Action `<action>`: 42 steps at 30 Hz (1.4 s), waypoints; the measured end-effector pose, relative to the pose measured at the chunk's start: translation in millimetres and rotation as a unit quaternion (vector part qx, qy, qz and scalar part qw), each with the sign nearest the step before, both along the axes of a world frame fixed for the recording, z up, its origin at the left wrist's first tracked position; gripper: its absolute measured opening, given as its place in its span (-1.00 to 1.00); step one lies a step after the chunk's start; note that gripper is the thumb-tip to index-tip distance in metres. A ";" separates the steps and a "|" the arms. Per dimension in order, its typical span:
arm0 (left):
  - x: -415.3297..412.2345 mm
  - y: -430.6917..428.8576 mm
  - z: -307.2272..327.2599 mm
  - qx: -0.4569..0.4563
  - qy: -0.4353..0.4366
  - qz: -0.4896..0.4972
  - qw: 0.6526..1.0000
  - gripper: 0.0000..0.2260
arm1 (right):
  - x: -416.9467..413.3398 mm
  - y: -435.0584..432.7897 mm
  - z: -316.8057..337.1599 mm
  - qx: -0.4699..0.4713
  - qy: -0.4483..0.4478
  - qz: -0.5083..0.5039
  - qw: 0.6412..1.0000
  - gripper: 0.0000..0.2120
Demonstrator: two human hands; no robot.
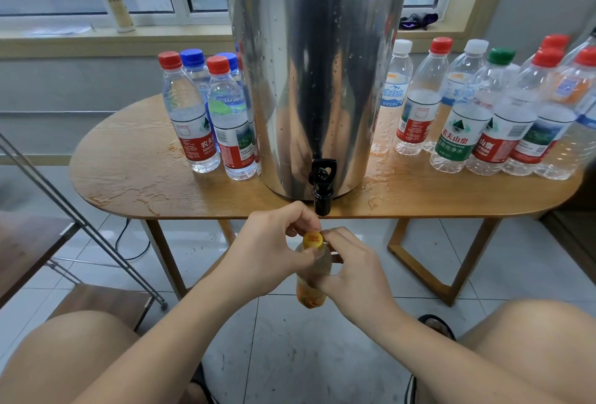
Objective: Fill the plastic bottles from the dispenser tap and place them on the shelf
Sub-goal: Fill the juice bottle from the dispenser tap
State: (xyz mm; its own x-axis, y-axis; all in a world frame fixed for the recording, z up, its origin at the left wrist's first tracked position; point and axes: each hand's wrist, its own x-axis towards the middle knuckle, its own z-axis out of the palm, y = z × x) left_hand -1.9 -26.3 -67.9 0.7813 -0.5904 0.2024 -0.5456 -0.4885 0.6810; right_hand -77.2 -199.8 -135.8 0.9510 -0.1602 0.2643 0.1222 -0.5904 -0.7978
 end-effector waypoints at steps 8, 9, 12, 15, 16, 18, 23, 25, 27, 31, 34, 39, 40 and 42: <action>1.1 -1.3 -3.1 -0.001 -0.042 0.039 0.998 -0.69 | -0.6 0.1 3.7 0.003 -0.001 0.008 1.000 -0.65; -0.1 -2.1 -3.0 -0.003 -0.037 0.040 0.999 -0.69 | -0.5 0.0 3.0 0.002 0.003 0.009 1.000 -0.64; -2.7 -4.3 -3.5 -0.013 -0.029 0.034 0.999 -0.66 | -0.8 -0.4 1.4 0.005 0.004 0.004 1.000 -0.64; -4.4 -4.8 -2.0 -0.005 -0.030 0.013 0.999 -0.67 | -0.9 -0.9 2.2 0.009 -0.001 -0.002 1.000 -0.62; -4.8 -4.5 -0.7 -0.002 -0.033 0.004 0.999 -0.67 | -0.9 -1.3 2.5 0.010 -0.001 -0.005 1.000 -0.61; -4.8 -3.1 1.0 -0.001 -0.031 -0.012 0.999 -0.64 | -1.0 -2.5 3.2 0.013 0.000 -0.008 1.000 -0.61; -1.1 -1.1 -0.2 0.012 -0.056 0.005 0.998 -0.68 | -1.7 -1.3 8.0 0.002 0.001 -0.001 1.000 -0.65; -1.8 -2.1 -1.1 0.004 -0.065 0.020 0.998 -0.70 | -1.6 -0.4 8.8 0.004 0.002 0.004 1.000 -0.66; -4.0 -3.3 -1.8 -0.008 -0.060 0.018 0.998 -0.70 | -1.7 0.0 8.6 0.011 0.004 0.006 1.000 -0.67; -4.3 -2.1 -2.7 -0.018 -0.040 -0.008 0.999 -0.68 | -2.3 0.0 8.2 0.017 -0.001 -0.004 1.000 -0.64; -2.5 -1.5 -3.2 -0.015 -0.029 -0.025 0.999 -0.64 | -3.4 -1.4 7.9 0.022 -0.004 -0.006 1.000 -0.65; -2.9 -1.2 -3.9 -0.017 -0.020 -0.035 0.999 -0.63 | -3.8 -3.5 9.1 0.023 0.001 -0.006 1.000 -0.64; -3.3 -1.3 -4.6 -0.015 -0.031 -0.027 0.999 -0.64 | -3.9 -3.4 9.4 0.023 0.003 -0.003 1.000 -0.65; -5.2 -2.5 -6.2 -0.009 -0.058 0.002 0.998 -0.65 | -3.9 -2.2 10.1 0.020 0.007 0.003 1.000 -0.70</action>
State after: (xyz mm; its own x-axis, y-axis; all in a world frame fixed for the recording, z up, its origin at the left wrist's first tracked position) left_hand -7.1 -28.8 -74.1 0.7538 -0.5834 0.3023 -0.6201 -0.4795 0.6210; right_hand -81.1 -202.0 -125.7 0.9553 -0.1649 0.2453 0.1151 -0.5569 -0.8226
